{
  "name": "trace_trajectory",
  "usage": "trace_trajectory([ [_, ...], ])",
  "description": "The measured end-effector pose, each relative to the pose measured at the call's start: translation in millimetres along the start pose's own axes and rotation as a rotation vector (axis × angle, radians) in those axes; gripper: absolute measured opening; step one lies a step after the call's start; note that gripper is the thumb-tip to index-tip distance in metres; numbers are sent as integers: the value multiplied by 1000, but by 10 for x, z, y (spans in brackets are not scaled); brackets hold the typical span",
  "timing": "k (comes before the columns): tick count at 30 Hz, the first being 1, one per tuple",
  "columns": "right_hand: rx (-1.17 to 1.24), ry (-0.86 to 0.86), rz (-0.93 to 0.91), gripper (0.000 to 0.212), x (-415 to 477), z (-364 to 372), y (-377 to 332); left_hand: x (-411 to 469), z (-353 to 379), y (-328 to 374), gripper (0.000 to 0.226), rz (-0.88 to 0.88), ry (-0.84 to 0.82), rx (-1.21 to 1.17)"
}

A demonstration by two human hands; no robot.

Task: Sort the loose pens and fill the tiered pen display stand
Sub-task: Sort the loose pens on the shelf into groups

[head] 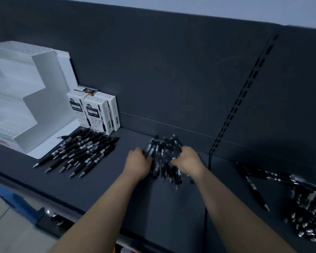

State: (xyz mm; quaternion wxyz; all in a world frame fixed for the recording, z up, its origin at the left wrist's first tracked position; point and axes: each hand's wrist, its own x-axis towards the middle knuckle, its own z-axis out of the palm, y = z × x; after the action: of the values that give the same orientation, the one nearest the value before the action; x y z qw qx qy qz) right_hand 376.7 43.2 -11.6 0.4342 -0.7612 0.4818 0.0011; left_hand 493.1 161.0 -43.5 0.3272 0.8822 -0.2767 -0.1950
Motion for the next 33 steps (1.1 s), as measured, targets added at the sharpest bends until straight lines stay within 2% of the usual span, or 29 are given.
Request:
trace_trajectory([
  [1,44,-20,-19,42,31,11,28,-1,41,-1,21,32,13,-7],
  [2,63,-32,-53,35,40,22,56,-16,76,-9,22,69,32,-6],
  [3,78,-22,-93,13,26,35,70,-46,97,-14,23,99,51,-3],
  [5,99,-9,-145,17,40,57,131,-112,114,-30,26,131,67,20],
  [7,97,15,-205,23,42,73,204,-168,106,-55,45,128,64,108],
  [9,51,22,-234,46,17,77,273,-198,83,-84,68,107,62,175],
  [11,22,25,-199,67,-26,96,320,-201,67,-104,80,109,59,209],
  [17,30,181,-165,113,-136,229,359,-179,51,-119,90,138,14,238],
  [21,-200,298,-182,112,-184,275,399,-127,46,-131,89,170,-23,270],
  [24,-239,256,-140,116,-184,280,366,-89,37,-118,80,223,-75,274],
  [27,-90,237,-116,88,-161,225,363,-32,-21,-137,61,227,-83,154],
  [29,32,260,-81,91,-96,207,460,-6,-73,-171,51,212,-60,113],
  [31,42,278,-91,101,-101,198,511,-2,-100,-199,48,212,-54,150],
  [33,12,273,-120,93,-187,178,435,-10,-107,-201,54,222,-62,202],
])
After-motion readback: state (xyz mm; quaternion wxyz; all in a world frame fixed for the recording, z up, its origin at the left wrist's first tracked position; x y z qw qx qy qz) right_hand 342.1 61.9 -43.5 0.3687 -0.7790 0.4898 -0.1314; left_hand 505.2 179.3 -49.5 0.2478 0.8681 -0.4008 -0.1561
